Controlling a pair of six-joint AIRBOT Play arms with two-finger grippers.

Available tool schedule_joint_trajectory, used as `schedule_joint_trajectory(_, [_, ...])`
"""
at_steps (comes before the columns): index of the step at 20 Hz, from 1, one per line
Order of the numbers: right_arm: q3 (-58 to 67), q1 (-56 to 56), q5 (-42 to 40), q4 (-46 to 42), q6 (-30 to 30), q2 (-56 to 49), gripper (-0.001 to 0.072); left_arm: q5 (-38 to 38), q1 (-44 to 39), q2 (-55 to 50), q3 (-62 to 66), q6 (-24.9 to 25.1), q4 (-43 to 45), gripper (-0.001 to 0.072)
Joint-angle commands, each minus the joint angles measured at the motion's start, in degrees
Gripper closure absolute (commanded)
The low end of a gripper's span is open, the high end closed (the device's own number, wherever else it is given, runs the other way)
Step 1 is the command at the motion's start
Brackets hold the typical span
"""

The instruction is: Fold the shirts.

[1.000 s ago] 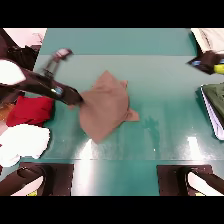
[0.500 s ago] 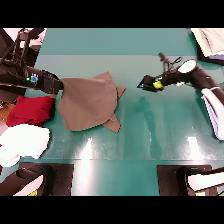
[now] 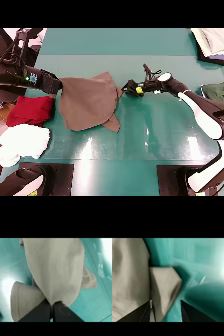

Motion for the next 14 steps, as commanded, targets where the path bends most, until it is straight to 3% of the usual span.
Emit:
schedule_joint_trajectory(1, [-0.07, 2.84, -6.49, 0.44, -0.37, -0.96, 0.0261, 0.92, 0.07, 0.04, 0.07, -0.39, -0.09, 0.0682])
schedule_joint_trajectory(2, [-0.07, 3.52, -7.98, 0.39, -0.37, -0.96, 0.0263, 0.98, 0.07, 0.04, 0.07, -0.39, -0.2, 0.0682])
schedule_joint_trajectory(3, [-0.07, 4.13, -9.49, 0.35, -0.37, -0.94, 0.0319, 0.98, 0.07, 0.04, 0.07, -0.61, -0.28, 0.0682])
schedule_joint_trajectory(4, [-0.04, 4.59, -10.8, 0.39, -0.37, -0.94, 0.044, 0.96, 0.07, 0.04, 0.07, -1.46, -0.28, 0.0682])
schedule_joint_trajectory(5, [0.09, 4.83, -11.5, 0.37, -0.39, -0.94, 0.0606, 0.94, 0.07, 0.04, 0.07, -1.92, -0.42, 0.0682])
schedule_joint_trajectory(6, [0.66, 4.87, -11.37, -0.07, -0.52, -0.94, 0.069, 0.94, 0.07, 0.04, 0.07, -1.92, -0.52, 0.0682])
schedule_joint_trajectory(9, [3.52, 2.95, -10.08, -2.62, -4.68, 3.13, 0.0692, 1.16, 0.07, 0.07, 0.59, -3.26, 0.31, 0.0682])
schedule_joint_trajectory(14, [11.78, -8.96, -2.75, -21.09, -3.06, 21.29, 0.0693, 2.12, 0.07, 0.07, 13.07, -4.63, 5.66, 0.0683])
